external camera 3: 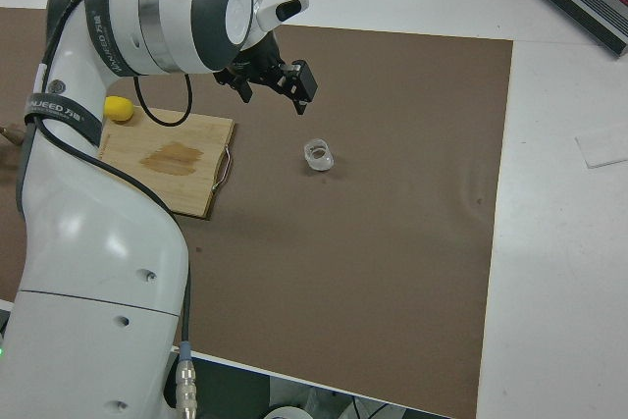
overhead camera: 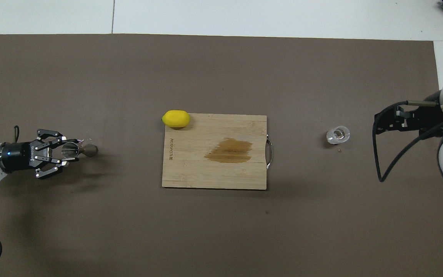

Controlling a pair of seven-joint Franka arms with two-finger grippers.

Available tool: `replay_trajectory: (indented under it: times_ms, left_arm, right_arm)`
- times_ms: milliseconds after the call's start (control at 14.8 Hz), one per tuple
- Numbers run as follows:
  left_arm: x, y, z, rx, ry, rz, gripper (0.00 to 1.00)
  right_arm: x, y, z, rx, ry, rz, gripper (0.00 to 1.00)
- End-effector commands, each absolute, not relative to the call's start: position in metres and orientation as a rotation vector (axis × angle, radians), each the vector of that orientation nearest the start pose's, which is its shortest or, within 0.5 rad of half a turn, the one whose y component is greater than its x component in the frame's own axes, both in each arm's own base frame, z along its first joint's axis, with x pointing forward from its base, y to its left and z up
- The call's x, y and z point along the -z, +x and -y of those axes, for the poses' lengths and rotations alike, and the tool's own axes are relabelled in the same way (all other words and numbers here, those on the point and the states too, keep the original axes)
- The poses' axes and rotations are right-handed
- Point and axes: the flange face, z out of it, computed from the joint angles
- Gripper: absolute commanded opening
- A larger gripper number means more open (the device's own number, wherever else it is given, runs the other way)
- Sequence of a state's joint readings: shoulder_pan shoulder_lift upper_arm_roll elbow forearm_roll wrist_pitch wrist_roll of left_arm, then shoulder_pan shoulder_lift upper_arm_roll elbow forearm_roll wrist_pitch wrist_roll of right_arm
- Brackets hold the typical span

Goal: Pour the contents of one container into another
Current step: 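Lift the metal cup with the left gripper and carry it over the board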

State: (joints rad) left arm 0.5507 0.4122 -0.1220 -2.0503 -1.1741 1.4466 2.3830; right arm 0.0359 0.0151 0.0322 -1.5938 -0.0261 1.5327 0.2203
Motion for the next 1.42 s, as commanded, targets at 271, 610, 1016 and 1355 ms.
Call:
replay_trajectory:
  times_ms: [271, 610, 1016, 1355]
  left_arm:
    - [-0.274, 0.543, -0.065, -1.001, 1.356, 1.092, 0.00]
    - [-0.278, 0.550, -0.023, -0.942, 1.335, 1.037, 0.00]
    - [-0.275, 0.558, 0.058, -0.907, 1.323, 0.963, 0.00]
    - [-0.274, 0.562, 0.111, -0.877, 1.347, 0.871, 0.00]
  right_arm:
    - [-0.605, 0.550, -0.032, -0.098, -3.167, -0.226, 1.00]
    - [-0.605, 0.550, -0.032, -0.098, -3.168, -0.226, 1.00]
    - [-0.605, 0.550, -0.032, -0.098, -3.168, -0.226, 1.00]
    - [-0.605, 0.550, -0.032, -0.098, -3.168, -0.226, 1.00]
